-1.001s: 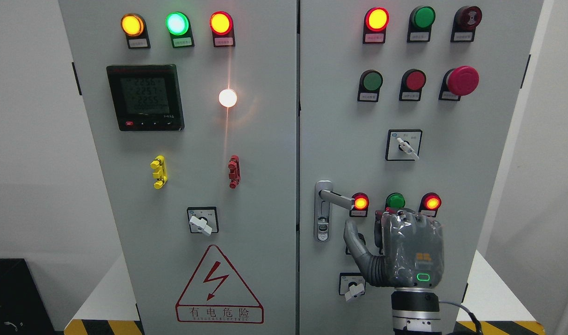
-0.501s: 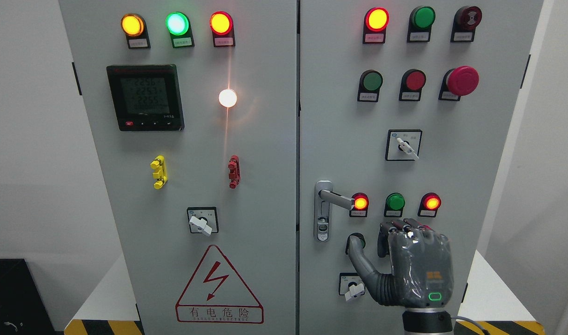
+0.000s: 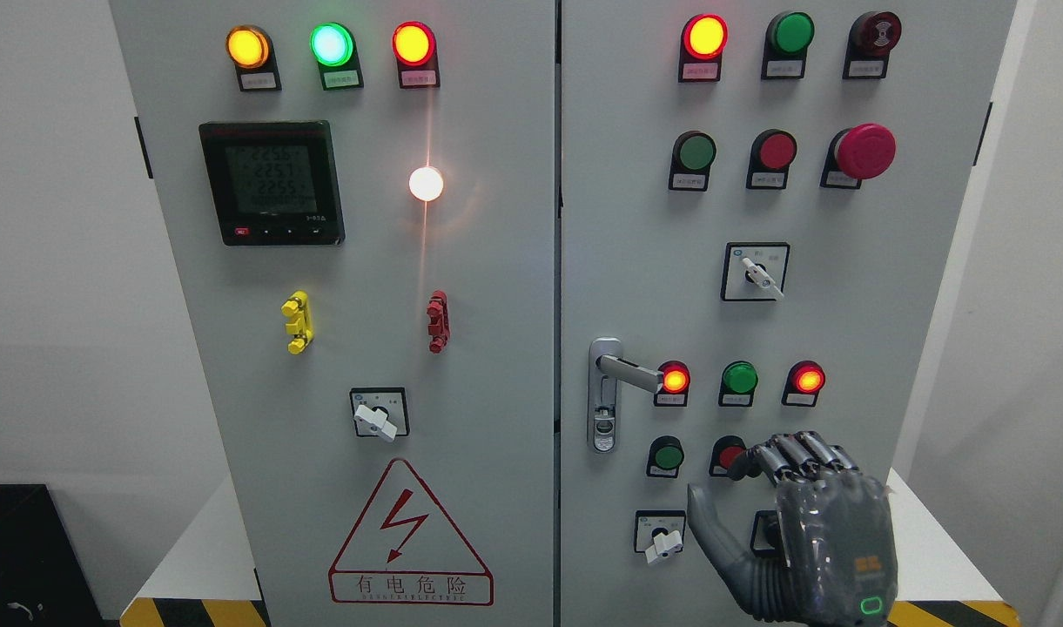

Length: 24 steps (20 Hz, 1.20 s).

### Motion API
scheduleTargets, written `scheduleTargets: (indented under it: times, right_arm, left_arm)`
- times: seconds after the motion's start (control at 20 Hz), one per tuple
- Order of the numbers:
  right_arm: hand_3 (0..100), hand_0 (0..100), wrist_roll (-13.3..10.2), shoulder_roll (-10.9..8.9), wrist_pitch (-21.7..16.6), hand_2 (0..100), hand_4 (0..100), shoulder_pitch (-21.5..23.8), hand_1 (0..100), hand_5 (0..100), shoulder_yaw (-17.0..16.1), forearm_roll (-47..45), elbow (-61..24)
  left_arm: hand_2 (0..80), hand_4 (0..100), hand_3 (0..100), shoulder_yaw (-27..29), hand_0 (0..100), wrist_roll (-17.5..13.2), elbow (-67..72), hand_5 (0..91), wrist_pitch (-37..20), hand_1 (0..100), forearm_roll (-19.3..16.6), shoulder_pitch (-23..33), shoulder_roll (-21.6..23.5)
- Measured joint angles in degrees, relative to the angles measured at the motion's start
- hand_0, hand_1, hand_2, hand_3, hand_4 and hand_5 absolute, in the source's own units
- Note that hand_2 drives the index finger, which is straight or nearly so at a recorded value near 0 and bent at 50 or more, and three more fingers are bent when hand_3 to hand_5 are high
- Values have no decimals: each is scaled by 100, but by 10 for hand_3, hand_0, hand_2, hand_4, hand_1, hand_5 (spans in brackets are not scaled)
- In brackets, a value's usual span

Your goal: Release door handle

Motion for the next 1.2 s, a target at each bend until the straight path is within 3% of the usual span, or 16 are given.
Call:
scheduleTargets:
  times: [0.1,0.25,0.7,1.2]
  right_arm:
    - [64,457,-4,-46,-146,2,44,50,155,32,-57,-122,-71]
    - [0,445,-10,-95,-292,0,0,106,116,0,-123,-271,-162]
    - [0,433,-26,-147,-493,0,0,197,40,0,-211,-461,-361]
    - [0,403,24,-134,-563,0,0,265,40,0,-132,-514,-464]
  left_arm:
    - [0,0,0,0,120,0,0,0,1,556,0,0,0]
    - [0,0,0,0,120,0,0,0,14,556,0,0,0]
    - [0,0,0,0,120,0,0,0,13,556,0,0,0]
    - [0,0,0,0,120,0,0,0,-1,556,0,0,0]
